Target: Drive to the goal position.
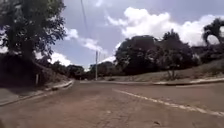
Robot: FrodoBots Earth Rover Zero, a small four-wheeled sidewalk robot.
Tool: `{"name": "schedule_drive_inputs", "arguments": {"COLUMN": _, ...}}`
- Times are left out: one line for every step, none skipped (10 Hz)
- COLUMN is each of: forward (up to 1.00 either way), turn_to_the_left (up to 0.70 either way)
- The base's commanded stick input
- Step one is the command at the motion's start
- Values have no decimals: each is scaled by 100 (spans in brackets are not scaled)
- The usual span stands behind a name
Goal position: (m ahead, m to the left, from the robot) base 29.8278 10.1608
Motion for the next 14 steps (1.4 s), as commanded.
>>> {"name": "schedule_drive_inputs", "arguments": {"forward": 70, "turn_to_the_left": 1}}
{"name": "schedule_drive_inputs", "arguments": {"forward": 70, "turn_to_the_left": 14}}
{"name": "schedule_drive_inputs", "arguments": {"forward": 70, "turn_to_the_left": 27}}
{"name": "schedule_drive_inputs", "arguments": {"forward": 70, "turn_to_the_left": 27}}
{"name": "schedule_drive_inputs", "arguments": {"forward": 70, "turn_to_the_left": 0}}
{"name": "schedule_drive_inputs", "arguments": {"forward": 70, "turn_to_the_left": 0}}
{"name": "schedule_drive_inputs", "arguments": {"forward": 70, "turn_to_the_left": 0}}
{"name": "schedule_drive_inputs", "arguments": {"forward": 70, "turn_to_the_left": 0}}
{"name": "schedule_drive_inputs", "arguments": {"forward": 70, "turn_to_the_left": 0}}
{"name": "schedule_drive_inputs", "arguments": {"forward": 70, "turn_to_the_left": 8}}
{"name": "schedule_drive_inputs", "arguments": {"forward": 70, "turn_to_the_left": 27}}
{"name": "schedule_drive_inputs", "arguments": {"forward": 70, "turn_to_the_left": 27}}
{"name": "schedule_drive_inputs", "arguments": {"forward": 70, "turn_to_the_left": 27}}
{"name": "schedule_drive_inputs", "arguments": {"forward": 70, "turn_to_the_left": 13}}
